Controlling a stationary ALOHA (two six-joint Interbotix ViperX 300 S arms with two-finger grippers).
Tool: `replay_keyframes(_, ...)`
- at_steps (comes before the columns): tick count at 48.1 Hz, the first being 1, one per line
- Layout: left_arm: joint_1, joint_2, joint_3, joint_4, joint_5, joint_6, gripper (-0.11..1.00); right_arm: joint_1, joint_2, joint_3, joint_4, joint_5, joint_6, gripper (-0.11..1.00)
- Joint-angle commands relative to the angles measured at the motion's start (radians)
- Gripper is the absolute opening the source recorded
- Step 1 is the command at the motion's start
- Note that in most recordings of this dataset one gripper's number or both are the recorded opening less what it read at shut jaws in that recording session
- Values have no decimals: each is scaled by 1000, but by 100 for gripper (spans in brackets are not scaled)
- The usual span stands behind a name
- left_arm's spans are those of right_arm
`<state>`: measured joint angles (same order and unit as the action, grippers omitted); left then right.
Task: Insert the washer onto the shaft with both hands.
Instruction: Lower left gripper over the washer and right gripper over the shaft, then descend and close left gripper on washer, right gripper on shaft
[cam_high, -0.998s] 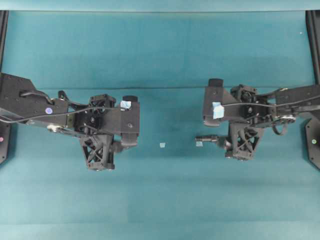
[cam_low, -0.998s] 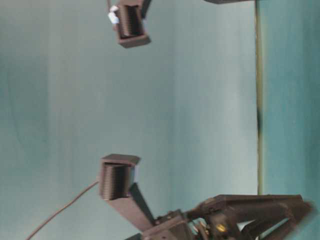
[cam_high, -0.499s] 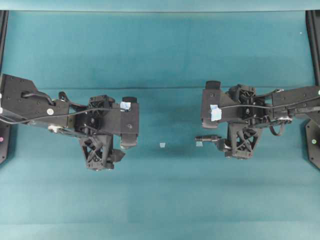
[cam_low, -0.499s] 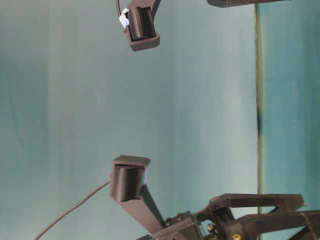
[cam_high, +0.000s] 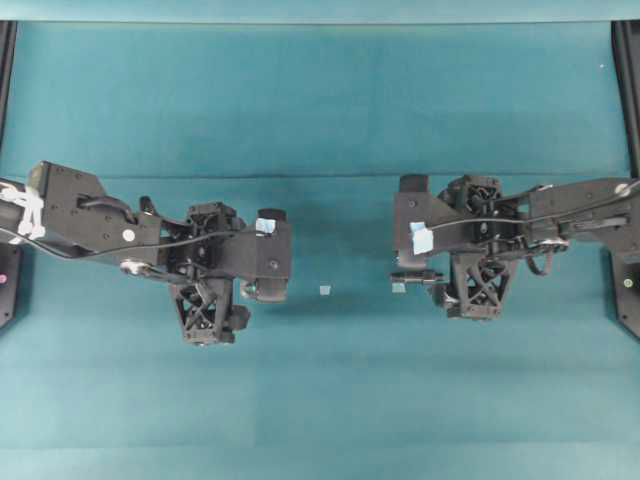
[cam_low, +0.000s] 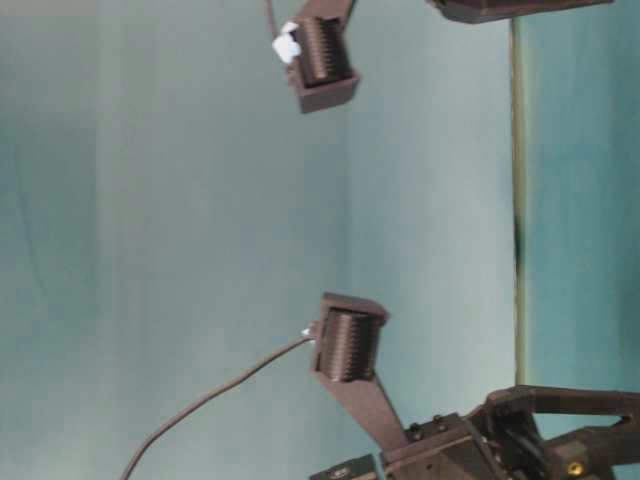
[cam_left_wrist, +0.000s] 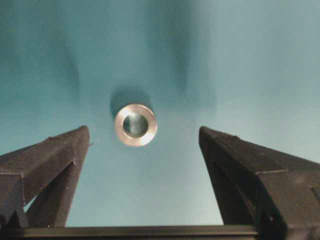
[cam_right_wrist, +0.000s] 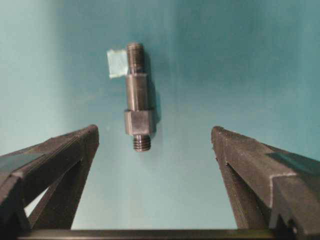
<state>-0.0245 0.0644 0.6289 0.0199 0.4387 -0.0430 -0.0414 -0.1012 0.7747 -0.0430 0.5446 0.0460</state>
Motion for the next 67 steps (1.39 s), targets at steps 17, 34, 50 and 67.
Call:
replay_keyframes(17, -2, 37, 0, 2, -21, -3, 93, 2, 66, 0, -2, -58, -20, 88)
replay_keyframes(34, -2, 57, 11, 2, -51, -2, 93, 2, 103, 9, -2, -87, -18, 88)
replay_keyframes(50, 0, 60, 3, 2, -52, -3, 93, 3, 114, 20, 0, -107, -18, 88)
replay_keyframes(67, 6, 66, -14, 2, -54, -3, 93, 5, 114, 21, 0, -110, -18, 88)
